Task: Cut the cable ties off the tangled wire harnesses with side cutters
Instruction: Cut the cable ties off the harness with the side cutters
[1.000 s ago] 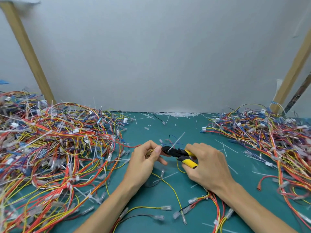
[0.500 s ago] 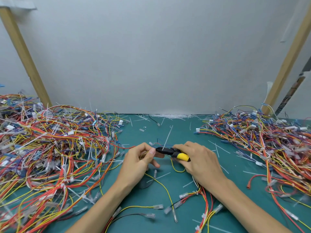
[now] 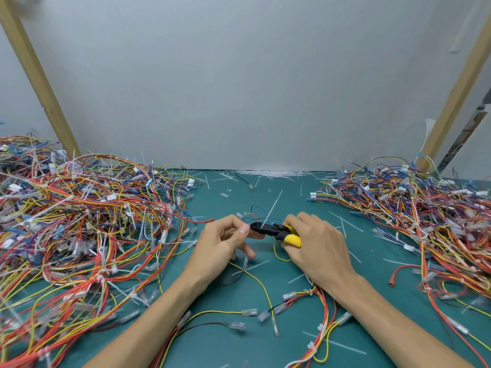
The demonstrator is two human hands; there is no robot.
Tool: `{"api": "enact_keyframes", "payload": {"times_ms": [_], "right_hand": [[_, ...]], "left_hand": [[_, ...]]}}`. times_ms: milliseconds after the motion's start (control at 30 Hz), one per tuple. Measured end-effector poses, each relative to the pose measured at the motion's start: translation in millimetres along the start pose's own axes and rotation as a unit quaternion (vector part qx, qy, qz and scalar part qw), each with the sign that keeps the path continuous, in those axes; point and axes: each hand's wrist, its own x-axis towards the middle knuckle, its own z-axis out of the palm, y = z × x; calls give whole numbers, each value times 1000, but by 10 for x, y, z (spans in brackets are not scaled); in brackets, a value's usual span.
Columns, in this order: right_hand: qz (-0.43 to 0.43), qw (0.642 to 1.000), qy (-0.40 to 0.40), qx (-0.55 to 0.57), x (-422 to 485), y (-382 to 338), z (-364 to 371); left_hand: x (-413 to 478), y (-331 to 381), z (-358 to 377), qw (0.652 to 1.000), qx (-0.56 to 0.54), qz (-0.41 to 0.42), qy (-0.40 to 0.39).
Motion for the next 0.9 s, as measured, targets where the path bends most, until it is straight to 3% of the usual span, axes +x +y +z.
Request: {"api": "enact_keyframes", "payload": {"times_ms": [300, 900], "right_hand": [[-15, 998, 26, -59, -3, -25, -38], [-4, 1000, 4, -4, -9, 9, 65]], "left_hand": [[-5, -6, -20, 1000, -13, -14, -22], [10, -37, -23, 1000, -17, -20, 2]]}}
